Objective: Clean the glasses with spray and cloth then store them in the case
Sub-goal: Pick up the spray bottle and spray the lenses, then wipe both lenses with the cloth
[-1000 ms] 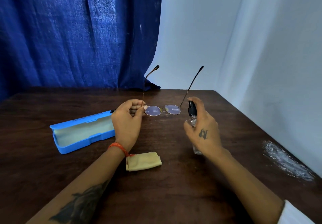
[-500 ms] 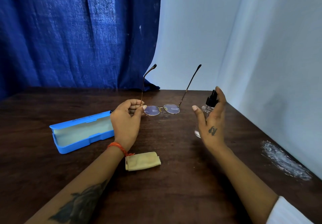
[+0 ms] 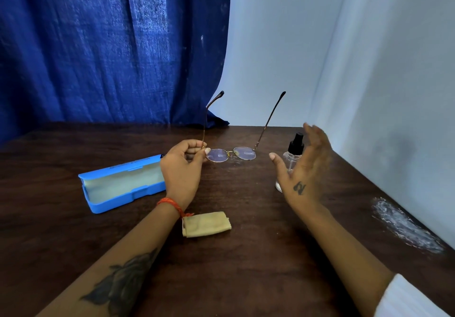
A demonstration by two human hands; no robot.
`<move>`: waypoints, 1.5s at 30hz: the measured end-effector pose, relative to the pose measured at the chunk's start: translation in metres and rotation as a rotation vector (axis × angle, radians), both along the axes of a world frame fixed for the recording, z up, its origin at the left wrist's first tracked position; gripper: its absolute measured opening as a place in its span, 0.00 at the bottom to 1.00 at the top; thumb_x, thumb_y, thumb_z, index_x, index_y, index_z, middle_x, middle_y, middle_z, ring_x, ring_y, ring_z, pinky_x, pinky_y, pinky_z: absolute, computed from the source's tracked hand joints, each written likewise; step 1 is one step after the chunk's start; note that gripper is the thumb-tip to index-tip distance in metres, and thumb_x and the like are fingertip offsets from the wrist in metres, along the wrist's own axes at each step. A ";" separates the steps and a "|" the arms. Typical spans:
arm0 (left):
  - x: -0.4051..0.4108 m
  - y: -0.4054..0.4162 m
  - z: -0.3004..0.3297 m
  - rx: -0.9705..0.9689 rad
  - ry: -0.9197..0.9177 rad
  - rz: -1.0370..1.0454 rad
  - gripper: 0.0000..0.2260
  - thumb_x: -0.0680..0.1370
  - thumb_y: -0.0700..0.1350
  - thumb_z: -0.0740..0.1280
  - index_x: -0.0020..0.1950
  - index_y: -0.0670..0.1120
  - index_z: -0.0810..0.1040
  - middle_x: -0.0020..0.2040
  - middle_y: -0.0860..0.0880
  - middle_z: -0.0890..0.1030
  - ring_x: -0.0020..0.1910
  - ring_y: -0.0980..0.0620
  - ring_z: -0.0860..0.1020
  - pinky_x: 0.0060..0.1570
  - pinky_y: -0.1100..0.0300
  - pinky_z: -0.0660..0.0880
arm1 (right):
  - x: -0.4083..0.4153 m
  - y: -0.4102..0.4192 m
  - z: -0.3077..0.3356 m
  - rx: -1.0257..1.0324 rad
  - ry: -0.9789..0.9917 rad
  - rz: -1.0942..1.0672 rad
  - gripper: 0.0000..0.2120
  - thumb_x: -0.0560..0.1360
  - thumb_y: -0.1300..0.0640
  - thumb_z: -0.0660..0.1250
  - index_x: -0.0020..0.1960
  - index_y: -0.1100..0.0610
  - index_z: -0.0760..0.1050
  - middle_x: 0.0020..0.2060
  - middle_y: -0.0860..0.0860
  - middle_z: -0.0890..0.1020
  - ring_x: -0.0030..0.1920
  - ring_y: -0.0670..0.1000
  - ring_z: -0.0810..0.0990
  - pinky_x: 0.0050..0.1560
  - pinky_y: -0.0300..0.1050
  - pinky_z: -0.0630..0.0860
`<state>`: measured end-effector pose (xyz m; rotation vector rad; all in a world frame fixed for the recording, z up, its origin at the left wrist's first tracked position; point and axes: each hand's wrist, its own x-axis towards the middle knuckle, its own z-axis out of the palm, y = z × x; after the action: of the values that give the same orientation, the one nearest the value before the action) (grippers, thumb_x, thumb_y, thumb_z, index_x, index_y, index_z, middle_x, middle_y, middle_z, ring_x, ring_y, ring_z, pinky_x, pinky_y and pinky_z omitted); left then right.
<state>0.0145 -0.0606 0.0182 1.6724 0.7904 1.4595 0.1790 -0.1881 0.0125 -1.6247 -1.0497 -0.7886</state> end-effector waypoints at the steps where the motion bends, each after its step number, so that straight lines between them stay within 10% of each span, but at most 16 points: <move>1: 0.000 0.001 -0.001 -0.003 -0.004 -0.002 0.07 0.71 0.39 0.71 0.44 0.49 0.78 0.38 0.56 0.79 0.34 0.68 0.77 0.36 0.76 0.73 | -0.008 -0.001 0.003 0.032 -0.078 0.019 0.32 0.69 0.54 0.73 0.67 0.58 0.61 0.64 0.61 0.70 0.64 0.58 0.67 0.62 0.59 0.68; 8: 0.001 0.005 -0.005 -0.001 0.026 0.005 0.07 0.70 0.38 0.72 0.41 0.50 0.78 0.37 0.51 0.80 0.37 0.55 0.79 0.41 0.65 0.77 | -0.078 0.003 -0.002 -0.612 -0.106 0.817 0.15 0.69 0.55 0.73 0.56 0.54 0.80 0.51 0.50 0.83 0.54 0.46 0.77 0.59 0.43 0.70; 15: -0.002 0.003 -0.003 -0.021 0.029 -0.040 0.11 0.69 0.37 0.72 0.36 0.53 0.77 0.36 0.55 0.80 0.34 0.62 0.78 0.37 0.72 0.76 | -0.084 0.006 -0.008 -0.782 -0.170 0.921 0.09 0.69 0.63 0.72 0.49 0.56 0.83 0.49 0.51 0.85 0.49 0.48 0.80 0.54 0.42 0.73; 21: -0.011 -0.008 0.000 -0.025 0.048 -0.027 0.07 0.68 0.36 0.73 0.37 0.46 0.79 0.35 0.56 0.80 0.32 0.63 0.77 0.35 0.76 0.72 | -0.059 0.005 0.000 -0.378 0.120 0.727 0.11 0.67 0.72 0.70 0.43 0.60 0.84 0.42 0.53 0.86 0.36 0.34 0.78 0.42 0.31 0.72; 26: -0.021 -0.027 -0.006 0.029 0.115 -0.025 0.09 0.67 0.35 0.73 0.36 0.49 0.79 0.34 0.58 0.80 0.32 0.67 0.77 0.36 0.77 0.71 | -0.058 0.007 0.007 -0.071 0.138 0.485 0.12 0.67 0.71 0.71 0.48 0.60 0.83 0.45 0.49 0.83 0.46 0.43 0.81 0.49 0.38 0.77; 34: -0.014 -0.038 -0.008 -0.030 0.073 -0.045 0.17 0.68 0.33 0.72 0.35 0.56 0.76 0.34 0.57 0.80 0.35 0.59 0.79 0.36 0.74 0.74 | -0.087 0.015 0.005 -0.288 -0.096 0.261 0.07 0.69 0.68 0.69 0.45 0.61 0.81 0.41 0.56 0.84 0.42 0.57 0.79 0.46 0.51 0.77; 38: -0.018 -0.029 -0.011 -0.108 0.015 -0.072 0.13 0.69 0.34 0.71 0.36 0.53 0.78 0.35 0.53 0.82 0.36 0.56 0.81 0.38 0.69 0.77 | -0.088 0.016 -0.005 -0.394 -0.183 0.282 0.14 0.65 0.62 0.76 0.49 0.62 0.81 0.45 0.57 0.84 0.44 0.58 0.78 0.50 0.38 0.66; 45: -0.018 -0.024 -0.012 -0.094 -0.014 -0.195 0.13 0.69 0.33 0.71 0.36 0.52 0.79 0.35 0.51 0.82 0.34 0.59 0.81 0.37 0.70 0.77 | -0.075 0.017 -0.007 -0.466 -0.357 0.244 0.07 0.66 0.66 0.75 0.44 0.63 0.82 0.41 0.55 0.85 0.39 0.57 0.78 0.39 0.44 0.79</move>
<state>-0.0039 -0.0842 0.0066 1.6180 0.6582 1.2787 0.1043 -0.1714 0.0058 -1.7226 -1.7547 -0.7177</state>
